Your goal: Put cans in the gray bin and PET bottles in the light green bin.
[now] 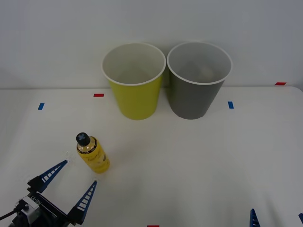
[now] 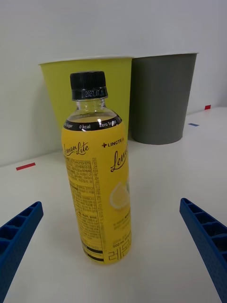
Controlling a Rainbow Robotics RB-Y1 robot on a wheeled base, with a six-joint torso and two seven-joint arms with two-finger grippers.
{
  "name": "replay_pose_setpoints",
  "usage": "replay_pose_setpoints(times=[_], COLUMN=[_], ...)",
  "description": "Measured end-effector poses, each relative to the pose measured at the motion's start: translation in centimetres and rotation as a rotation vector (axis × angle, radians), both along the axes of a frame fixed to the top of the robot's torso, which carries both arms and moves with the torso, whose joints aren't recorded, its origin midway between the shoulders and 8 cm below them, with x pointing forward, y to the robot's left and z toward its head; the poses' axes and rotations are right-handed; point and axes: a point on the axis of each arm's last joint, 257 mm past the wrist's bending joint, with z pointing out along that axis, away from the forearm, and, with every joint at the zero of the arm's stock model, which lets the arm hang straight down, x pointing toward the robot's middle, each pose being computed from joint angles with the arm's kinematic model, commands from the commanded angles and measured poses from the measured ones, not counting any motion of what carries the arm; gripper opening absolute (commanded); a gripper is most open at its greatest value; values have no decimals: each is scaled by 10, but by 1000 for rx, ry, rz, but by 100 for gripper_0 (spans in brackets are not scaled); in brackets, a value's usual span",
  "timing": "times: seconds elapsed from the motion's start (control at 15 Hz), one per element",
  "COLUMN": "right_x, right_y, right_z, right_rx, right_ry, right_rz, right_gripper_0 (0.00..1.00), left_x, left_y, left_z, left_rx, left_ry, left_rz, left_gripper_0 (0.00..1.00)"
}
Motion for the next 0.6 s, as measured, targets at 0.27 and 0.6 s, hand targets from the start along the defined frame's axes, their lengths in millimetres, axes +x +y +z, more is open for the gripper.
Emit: replay_pose_setpoints(times=[0.27, 0.6], right_x=[0, 0], right_y=[0, 0], right_z=[0, 0], right_rx=[0, 0], right_ry=[0, 0], right_rz=[0, 0], right_gripper_0=[100, 100], left_x=[19, 45], left_y=[-4, -14], left_z=[3, 8], left_rx=[-2, -16], left_ry=[5, 8], left_rz=[1, 8], left_gripper_0=[100, 100])
